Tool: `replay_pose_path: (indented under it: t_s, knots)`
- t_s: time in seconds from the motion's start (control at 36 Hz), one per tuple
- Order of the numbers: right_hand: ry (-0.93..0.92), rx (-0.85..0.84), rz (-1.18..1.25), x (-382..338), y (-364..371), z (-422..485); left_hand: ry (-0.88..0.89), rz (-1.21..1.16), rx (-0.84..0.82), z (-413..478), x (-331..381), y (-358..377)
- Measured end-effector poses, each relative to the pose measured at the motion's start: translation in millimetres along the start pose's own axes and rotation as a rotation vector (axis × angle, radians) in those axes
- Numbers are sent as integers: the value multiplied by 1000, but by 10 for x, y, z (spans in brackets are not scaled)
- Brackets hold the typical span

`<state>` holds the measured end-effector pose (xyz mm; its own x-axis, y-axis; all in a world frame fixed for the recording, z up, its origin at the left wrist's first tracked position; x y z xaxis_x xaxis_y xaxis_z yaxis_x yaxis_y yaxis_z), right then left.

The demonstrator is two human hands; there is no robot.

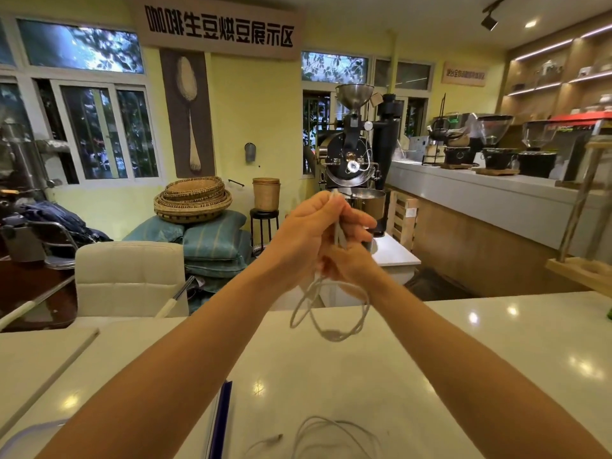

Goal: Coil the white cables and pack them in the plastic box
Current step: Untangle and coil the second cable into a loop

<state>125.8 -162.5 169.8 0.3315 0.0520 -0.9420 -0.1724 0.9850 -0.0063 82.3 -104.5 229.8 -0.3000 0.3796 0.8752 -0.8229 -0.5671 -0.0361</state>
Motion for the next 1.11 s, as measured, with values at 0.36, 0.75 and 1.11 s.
replay_pose_path:
  t_s: [0.36, 0.75, 1.11]
  knots:
    - [372, -376, -399, 343, 495, -310, -9, 962, 151, 40, -62, -503]
    - [400, -470, 97, 97, 197, -439, -157, 1162, -120, -318, -542, -492]
    - [7, -136, 799, -269, -173, -286, -185, 481, -72, -435, -645, -288]
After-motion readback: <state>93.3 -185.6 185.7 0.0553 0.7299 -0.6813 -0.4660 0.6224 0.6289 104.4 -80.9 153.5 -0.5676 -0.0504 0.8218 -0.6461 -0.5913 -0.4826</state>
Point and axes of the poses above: each hand's wrist, its own z-axis towards the middle knuckle, its own y-axis out of the palm, x = y × z, the point moved 8 cm from there along z, towards the middle knuckle, and after that the axes turned 8 degrees about -x, right-handed, at the moved point
